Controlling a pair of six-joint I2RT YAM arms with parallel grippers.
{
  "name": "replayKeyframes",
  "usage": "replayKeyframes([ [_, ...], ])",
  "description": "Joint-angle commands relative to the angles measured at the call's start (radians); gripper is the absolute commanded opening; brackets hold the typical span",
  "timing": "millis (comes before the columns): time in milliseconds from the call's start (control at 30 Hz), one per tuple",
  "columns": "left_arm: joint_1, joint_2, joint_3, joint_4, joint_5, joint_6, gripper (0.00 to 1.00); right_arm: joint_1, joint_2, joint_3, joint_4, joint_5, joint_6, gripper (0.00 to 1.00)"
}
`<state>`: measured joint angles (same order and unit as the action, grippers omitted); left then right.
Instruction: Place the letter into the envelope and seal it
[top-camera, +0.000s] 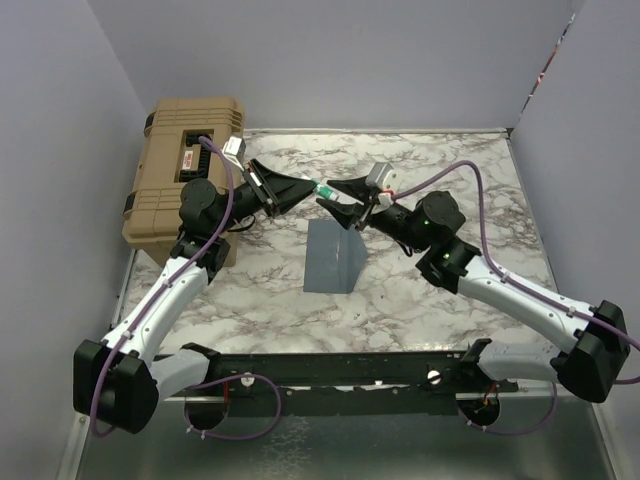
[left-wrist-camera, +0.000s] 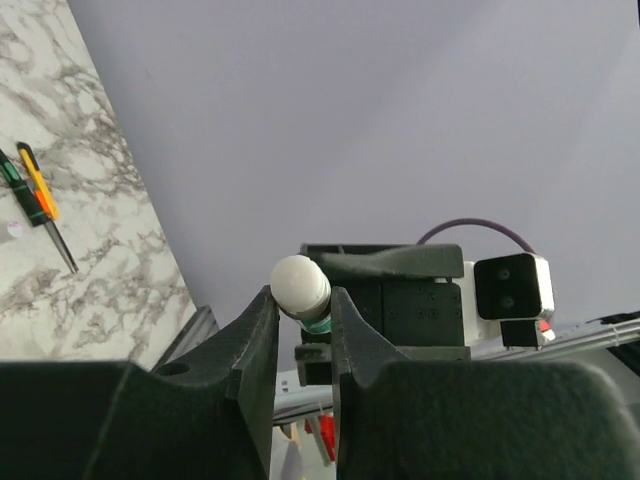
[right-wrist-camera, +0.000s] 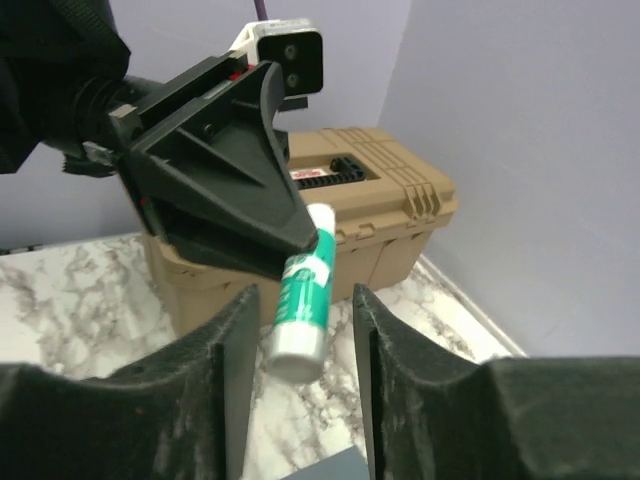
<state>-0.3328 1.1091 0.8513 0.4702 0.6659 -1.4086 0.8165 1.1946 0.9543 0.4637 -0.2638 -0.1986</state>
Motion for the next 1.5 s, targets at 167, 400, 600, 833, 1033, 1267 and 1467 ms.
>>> replayKeyframes([
  [167, -0.002, -0.019, -0.021, 0.103, 0.006, -0.129, 0.00, 0.003, 0.138, 0.017, 0.269, -0.042, 0.039, 0.49],
  [400, -0.002, -0.026, -0.040, 0.120, -0.006, -0.149, 0.00, 0.003, 0.138, 0.001, 0.319, -0.066, 0.050, 0.50],
  [600, -0.002, -0.027, -0.050, 0.125, -0.009, -0.152, 0.00, 0.003, 0.102, -0.027, 0.321, -0.062, 0.068, 0.63],
  [833, -0.002, -0.032, -0.061, 0.125, -0.012, -0.148, 0.00, 0.003, 0.055, -0.054, 0.293, -0.057, 0.079, 0.66],
  [1033, -0.002, -0.035, -0.060, 0.125, -0.010, -0.142, 0.00, 0.003, 0.006, -0.063, 0.211, -0.065, 0.077, 0.67],
  [1267, -0.002, -0.045, -0.053, 0.124, -0.002, -0.147, 0.00, 0.004, 0.073, -0.036, 0.283, -0.036, 0.104, 0.66],
  [1467, -0.002, -0.047, -0.051, 0.125, 0.003, -0.148, 0.00, 0.004, 0.101, -0.035, 0.351, -0.034, 0.123, 0.65],
])
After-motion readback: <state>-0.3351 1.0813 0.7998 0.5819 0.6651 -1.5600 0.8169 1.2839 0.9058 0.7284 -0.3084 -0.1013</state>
